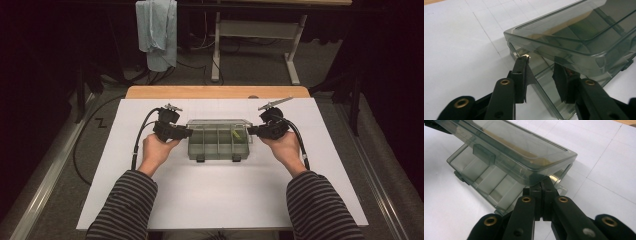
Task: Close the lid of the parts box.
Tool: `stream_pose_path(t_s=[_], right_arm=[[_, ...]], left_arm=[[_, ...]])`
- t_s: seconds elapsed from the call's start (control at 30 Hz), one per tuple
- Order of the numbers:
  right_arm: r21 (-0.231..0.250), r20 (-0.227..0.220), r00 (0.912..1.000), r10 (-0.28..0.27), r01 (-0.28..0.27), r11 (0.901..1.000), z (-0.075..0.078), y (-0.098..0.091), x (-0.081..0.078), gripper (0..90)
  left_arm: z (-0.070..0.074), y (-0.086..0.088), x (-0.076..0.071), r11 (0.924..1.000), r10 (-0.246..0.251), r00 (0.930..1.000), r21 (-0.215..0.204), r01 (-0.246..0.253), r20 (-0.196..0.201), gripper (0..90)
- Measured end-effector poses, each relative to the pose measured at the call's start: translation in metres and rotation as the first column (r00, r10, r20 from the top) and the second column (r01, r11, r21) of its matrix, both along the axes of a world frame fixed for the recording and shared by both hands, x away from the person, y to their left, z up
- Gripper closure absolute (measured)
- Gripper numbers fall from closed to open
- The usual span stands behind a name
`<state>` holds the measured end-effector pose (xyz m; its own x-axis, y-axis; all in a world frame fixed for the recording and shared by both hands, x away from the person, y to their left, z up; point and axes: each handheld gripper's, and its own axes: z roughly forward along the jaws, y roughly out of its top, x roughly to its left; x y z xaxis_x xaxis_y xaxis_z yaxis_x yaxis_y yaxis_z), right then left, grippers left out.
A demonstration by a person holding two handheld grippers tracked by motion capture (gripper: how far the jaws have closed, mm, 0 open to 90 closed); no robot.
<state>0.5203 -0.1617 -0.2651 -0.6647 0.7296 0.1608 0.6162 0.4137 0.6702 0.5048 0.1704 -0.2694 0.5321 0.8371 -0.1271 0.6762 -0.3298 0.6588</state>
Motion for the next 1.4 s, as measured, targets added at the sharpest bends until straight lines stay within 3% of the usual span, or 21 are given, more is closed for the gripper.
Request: stream_pose_path(t_s=[0.6,0.9,1.13,1.4], right_arm=[[0.013,-0.008,0.9999,0.012,-0.011,0.9998,-0.01,-0.004,-0.006,90.0],[0.016,-0.005,0.9998,0.021,-0.021,0.9997,-0.013,-0.006,-0.009,90.0],[0.016,-0.009,0.9996,0.026,-0.025,0.9996,-0.016,-0.007,-0.011,90.0],[0.014,-0.027,0.9994,0.021,-0.021,0.9997,-0.022,-0.009,-0.013,90.0]], left_arm=[[-0.004,0.001,-0.015,0.9997,-0.026,0.9983,0.002,0.026,0.052,69.8],[-0.01,0.005,-0.021,0.9996,-0.029,0.9988,-0.004,0.029,0.039,69.9],[-0.011,0.015,-0.022,1.0,-0.004,1.0,-0.003,0.004,0.0,70.1],[-0.003,0.023,-0.024,0.999,0.029,0.9994,-0.036,-0.028,0.021,71.2]])
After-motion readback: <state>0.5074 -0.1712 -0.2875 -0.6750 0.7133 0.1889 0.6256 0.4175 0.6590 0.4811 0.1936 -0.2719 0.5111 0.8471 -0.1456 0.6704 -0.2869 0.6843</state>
